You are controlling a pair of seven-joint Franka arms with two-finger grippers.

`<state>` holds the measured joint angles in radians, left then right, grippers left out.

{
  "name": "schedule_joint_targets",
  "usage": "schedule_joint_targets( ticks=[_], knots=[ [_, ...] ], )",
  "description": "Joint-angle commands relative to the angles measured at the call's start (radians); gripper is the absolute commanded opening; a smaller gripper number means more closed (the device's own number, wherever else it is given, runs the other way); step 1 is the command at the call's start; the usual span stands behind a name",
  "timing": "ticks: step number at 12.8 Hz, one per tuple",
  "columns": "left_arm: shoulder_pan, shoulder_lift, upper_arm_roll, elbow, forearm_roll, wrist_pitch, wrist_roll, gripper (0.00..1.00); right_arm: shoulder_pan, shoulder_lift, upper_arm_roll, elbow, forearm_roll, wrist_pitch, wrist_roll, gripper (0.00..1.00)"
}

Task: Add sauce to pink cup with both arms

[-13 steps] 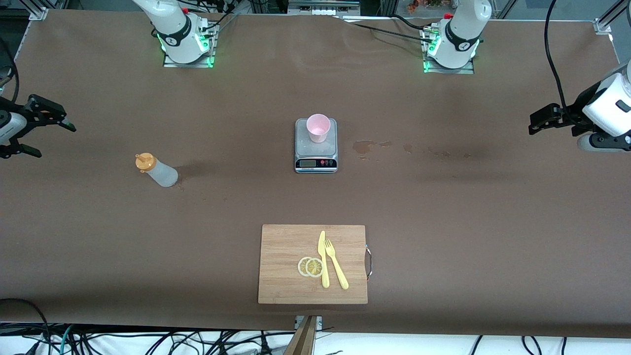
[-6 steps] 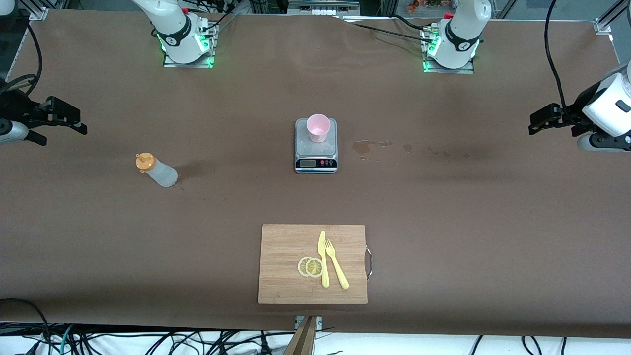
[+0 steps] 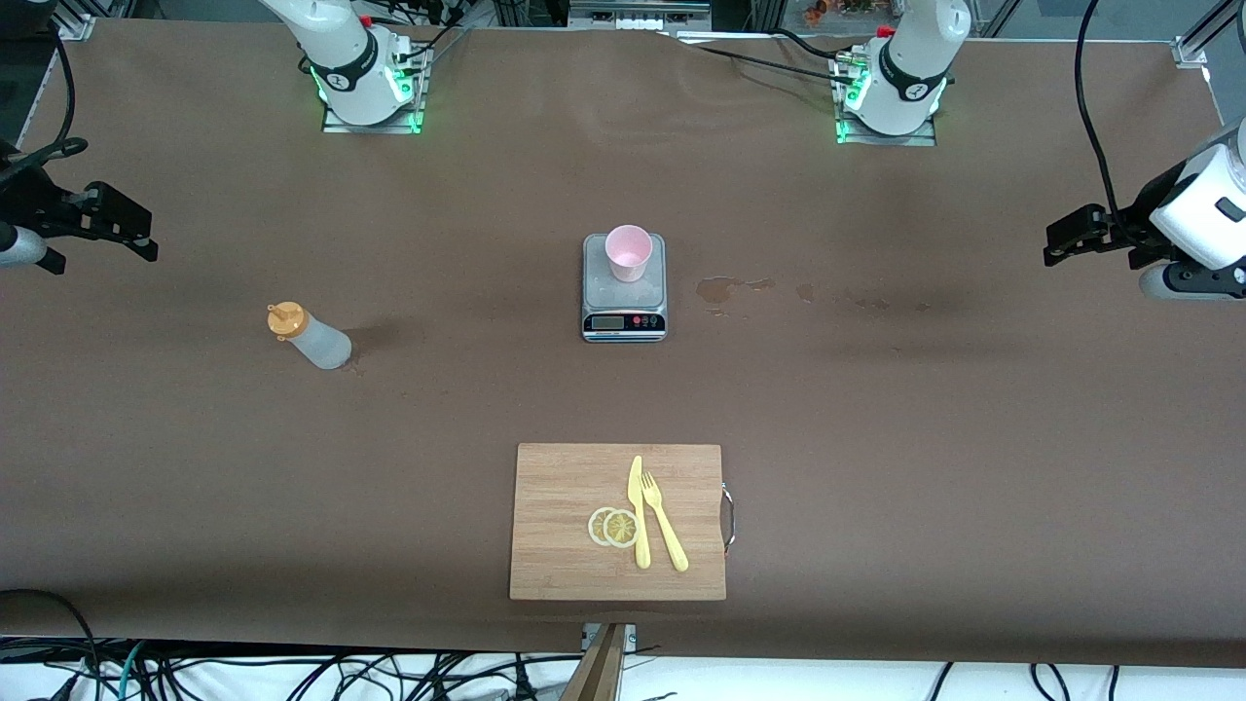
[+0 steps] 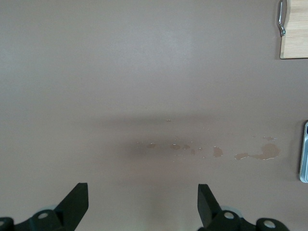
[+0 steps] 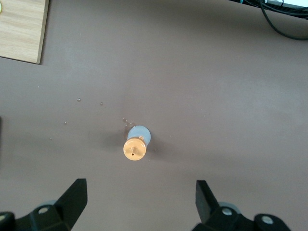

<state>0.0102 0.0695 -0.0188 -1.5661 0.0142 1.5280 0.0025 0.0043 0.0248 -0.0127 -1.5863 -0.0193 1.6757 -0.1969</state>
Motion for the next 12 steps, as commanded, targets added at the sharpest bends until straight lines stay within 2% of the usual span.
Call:
schedule_joint_targets(
  ticks=[1,7,12],
  knots=[
    [-0.003,0.006,-0.001,0.02,-0.003,-0.019,-0.007,1.0,0.002,-0.011,0.002,0.002,-0.007,-0.008,0.021,1.0],
    [-0.003,0.006,-0.001,0.02,-0.003,-0.019,-0.009,1.0,0.002,-0.009,-0.003,0.002,0.087,-0.022,0.049,1.0],
    [-0.004,0.006,-0.001,0.02,-0.003,-0.019,-0.007,1.0,0.002,-0.008,0.0,0.002,0.072,-0.071,0.128,1.0]
  ],
)
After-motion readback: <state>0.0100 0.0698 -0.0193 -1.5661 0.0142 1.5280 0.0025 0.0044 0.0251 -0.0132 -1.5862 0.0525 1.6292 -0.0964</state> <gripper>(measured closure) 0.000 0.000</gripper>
